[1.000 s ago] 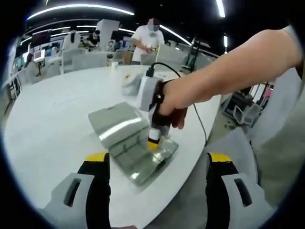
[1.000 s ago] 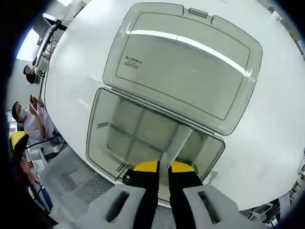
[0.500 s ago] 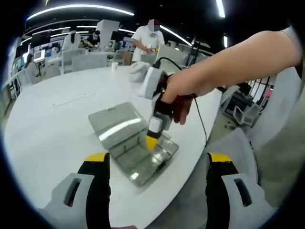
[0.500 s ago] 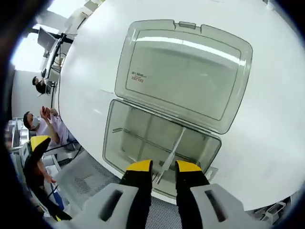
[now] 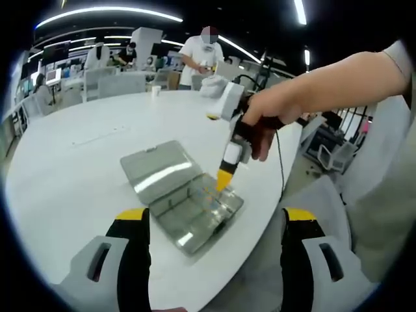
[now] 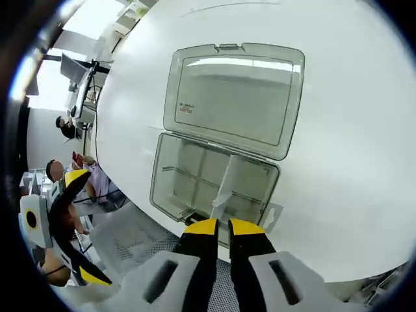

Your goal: Insert the divider into the dual guide fixture by aligning both edges with the guide slots and pushing it downward to the bottom, including one-sided entry, uneven engagement, binding, and posture correction.

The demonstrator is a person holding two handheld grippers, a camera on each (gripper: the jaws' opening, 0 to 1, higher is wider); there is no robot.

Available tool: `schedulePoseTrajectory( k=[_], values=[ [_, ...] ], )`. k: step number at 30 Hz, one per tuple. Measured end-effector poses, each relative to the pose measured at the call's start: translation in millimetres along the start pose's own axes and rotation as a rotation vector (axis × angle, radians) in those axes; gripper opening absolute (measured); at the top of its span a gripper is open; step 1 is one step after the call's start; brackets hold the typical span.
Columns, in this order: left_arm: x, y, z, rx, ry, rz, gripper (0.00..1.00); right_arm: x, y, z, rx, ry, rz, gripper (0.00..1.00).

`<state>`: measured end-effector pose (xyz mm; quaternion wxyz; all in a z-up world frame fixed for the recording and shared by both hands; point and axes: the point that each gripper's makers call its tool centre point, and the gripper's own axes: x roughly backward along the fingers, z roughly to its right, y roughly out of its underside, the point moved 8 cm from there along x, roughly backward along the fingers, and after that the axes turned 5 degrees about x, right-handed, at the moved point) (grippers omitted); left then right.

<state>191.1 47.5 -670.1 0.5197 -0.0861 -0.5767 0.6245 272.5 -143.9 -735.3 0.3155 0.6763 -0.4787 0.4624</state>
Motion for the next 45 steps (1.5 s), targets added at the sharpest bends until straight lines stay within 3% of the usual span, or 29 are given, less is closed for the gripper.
schedulePoseTrajectory(
  k=[10, 16, 28, 45],
  values=[
    [0, 0.5, 0.5, -0.005, 0.001, -0.007, 0.81, -6, -8.1, -11, -0.04, -0.028, 0.045, 0.11],
    [1, 1.3, 0.4, 0.001, -0.003, -0.004, 0.81, -18, -12.7, -10, -0.065, 0.0, 0.03, 0.11],
    [4, 3.1, -2.6, 0.012, -0.012, 0.005, 0.81, -37, -4.0, -16, -0.1, 0.049, -0.004, 0.06],
    [4, 3.0, -4.9, 0.021, -0.015, 0.012, 0.81, -42, -4.4, -13, -0.128, 0.071, 0.006, 0.02]
  ],
)
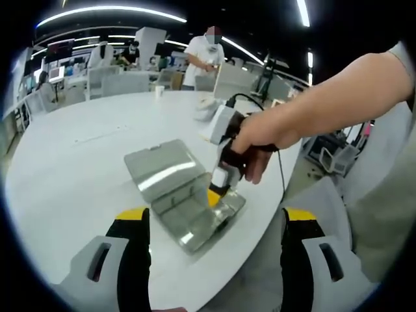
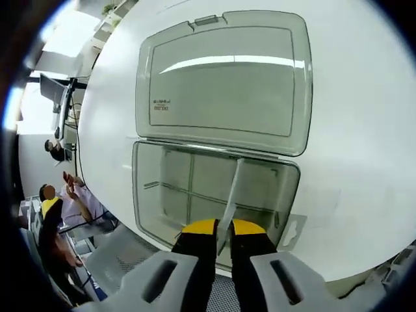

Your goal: Insert the divider into the dual guide fixture by aligning both edges with the guide slots and pushing it downward to the bottom, including one-sided entry, uneven engagement, binding, and posture correction.

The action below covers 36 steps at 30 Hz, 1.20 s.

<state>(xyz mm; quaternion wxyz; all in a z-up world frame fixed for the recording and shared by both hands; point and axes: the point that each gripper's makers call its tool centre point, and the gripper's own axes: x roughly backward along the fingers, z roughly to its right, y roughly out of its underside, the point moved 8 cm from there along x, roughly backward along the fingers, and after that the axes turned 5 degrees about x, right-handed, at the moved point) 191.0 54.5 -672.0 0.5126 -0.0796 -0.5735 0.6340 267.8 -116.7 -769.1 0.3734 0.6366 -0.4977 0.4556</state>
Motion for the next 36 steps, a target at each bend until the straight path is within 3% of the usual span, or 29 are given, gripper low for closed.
schedulePoseTrajectory(
  k=[20, 26, 33, 36],
  values=[
    [-2, -0.1, 2.2, 0.002, 0.006, 0.005, 0.81, 13, 0.4, -1, 0.03, 0.008, 0.003, 0.0],
    [-3, -0.9, 3.3, 0.003, 0.007, 0.009, 0.81, 14, -0.8, 1, -0.015, 0.002, -0.019, 0.0],
    [-2, -0.6, 2.0, 0.005, 0.005, 0.012, 0.81, 14, -2.4, 0, 0.004, 0.012, -0.039, 0.0],
    [-2, -0.5, 1.9, 0.005, 0.005, 0.012, 0.81, 12, -4.3, 4, -0.041, -0.001, -0.041, 0.0]
  ],
)
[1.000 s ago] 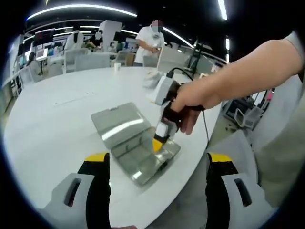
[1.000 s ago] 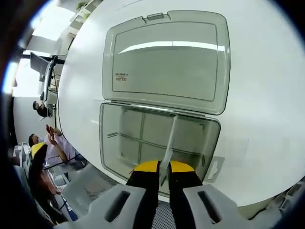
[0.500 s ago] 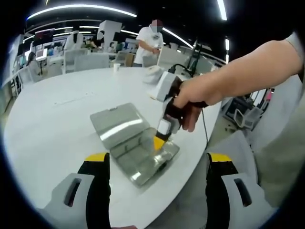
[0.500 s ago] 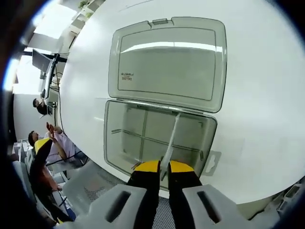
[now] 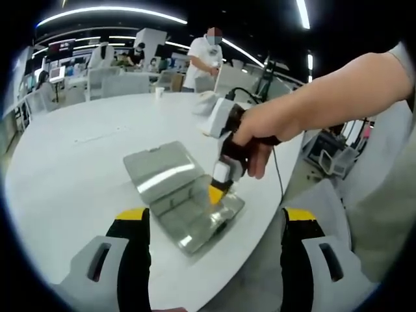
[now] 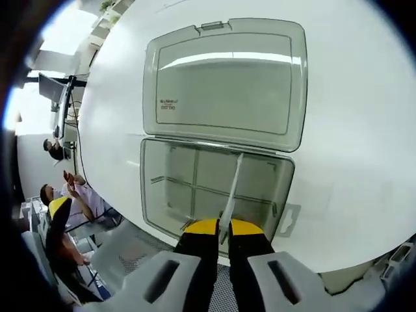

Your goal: Insert the divider into the dual guide fixture by aligning both edges with the guide slots and pushing it downward to the bottom, including one-sided entry, uneven engagement, binding, and posture correction.

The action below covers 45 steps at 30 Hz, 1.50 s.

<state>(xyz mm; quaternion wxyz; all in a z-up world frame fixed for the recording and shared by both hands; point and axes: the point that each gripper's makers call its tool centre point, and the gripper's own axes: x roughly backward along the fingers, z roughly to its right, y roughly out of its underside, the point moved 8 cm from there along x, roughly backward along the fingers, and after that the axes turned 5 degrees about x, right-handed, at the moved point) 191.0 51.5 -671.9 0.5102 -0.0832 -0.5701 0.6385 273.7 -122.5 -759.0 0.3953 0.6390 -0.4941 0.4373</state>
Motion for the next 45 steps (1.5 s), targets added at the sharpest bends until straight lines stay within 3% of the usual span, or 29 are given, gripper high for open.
schedulePoseTrajectory(
  k=[17, 32, 45],
  values=[
    [-2, -0.8, 2.6, -0.002, 0.009, 0.001, 0.81, 17, 0.6, -9, -0.013, 0.009, -0.012, 0.0],
    [-1, -0.4, 2.7, -0.001, 0.006, 0.005, 0.81, 13, 2.0, -12, 0.066, 0.016, -0.016, 0.0],
    [-1, 0.2, 2.0, 0.002, 0.005, 0.006, 0.81, 10, 1.3, -10, 0.053, 0.022, -0.03, 0.0]
  ],
)
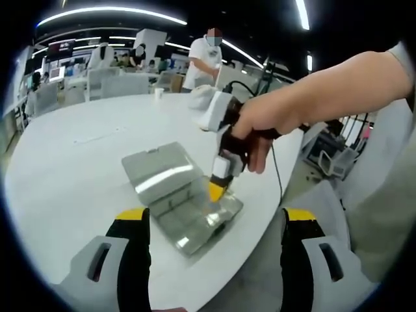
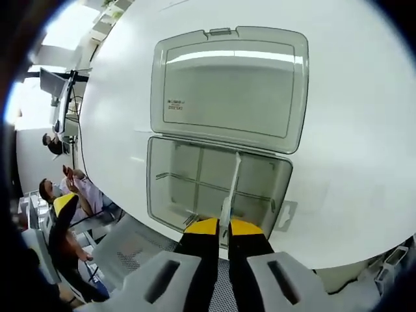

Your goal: Insert the divider into the dual guide fixture by aligning both edges with the guide slots and pushing it downward to the bottom, including one-sided entry, uneven engagement, binding, and posture correction.

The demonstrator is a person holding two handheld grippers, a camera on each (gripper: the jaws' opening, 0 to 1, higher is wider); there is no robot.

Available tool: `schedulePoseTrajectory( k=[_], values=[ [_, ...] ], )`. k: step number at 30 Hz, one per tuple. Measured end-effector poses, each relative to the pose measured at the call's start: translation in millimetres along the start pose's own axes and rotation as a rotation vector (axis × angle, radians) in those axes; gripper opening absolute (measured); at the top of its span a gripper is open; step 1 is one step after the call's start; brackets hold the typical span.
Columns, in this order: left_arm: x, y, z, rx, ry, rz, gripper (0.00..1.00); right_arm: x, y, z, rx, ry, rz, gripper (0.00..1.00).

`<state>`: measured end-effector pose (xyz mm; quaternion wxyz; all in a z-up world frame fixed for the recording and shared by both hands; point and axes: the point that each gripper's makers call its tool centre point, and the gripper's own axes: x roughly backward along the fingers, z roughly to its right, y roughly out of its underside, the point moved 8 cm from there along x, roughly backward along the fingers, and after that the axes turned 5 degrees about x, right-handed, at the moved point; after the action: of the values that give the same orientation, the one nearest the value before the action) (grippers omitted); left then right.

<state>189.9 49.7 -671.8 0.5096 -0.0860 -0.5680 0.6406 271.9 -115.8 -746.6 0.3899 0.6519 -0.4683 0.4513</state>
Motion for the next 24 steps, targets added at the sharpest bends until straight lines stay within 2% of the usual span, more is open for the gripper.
schedulePoseTrajectory(
  k=[8, 10, 24],
  values=[
    [1.5, -0.2, -1.6, 0.002, -0.005, 0.0, 0.81, 0.9, 0.3, 0.9, 0.013, 0.006, -0.012, 0.0],
    [1.4, -0.4, -1.4, 0.001, -0.005, 0.0, 0.81, 4.2, 4.9, -1.4, 0.011, 0.009, -0.017, 0.0],
    [0.6, 0.4, -1.0, 0.002, -0.005, -0.002, 0.81, 5.9, -4.2, 1.5, 0.014, 0.004, -0.042, 0.0]
  ],
)
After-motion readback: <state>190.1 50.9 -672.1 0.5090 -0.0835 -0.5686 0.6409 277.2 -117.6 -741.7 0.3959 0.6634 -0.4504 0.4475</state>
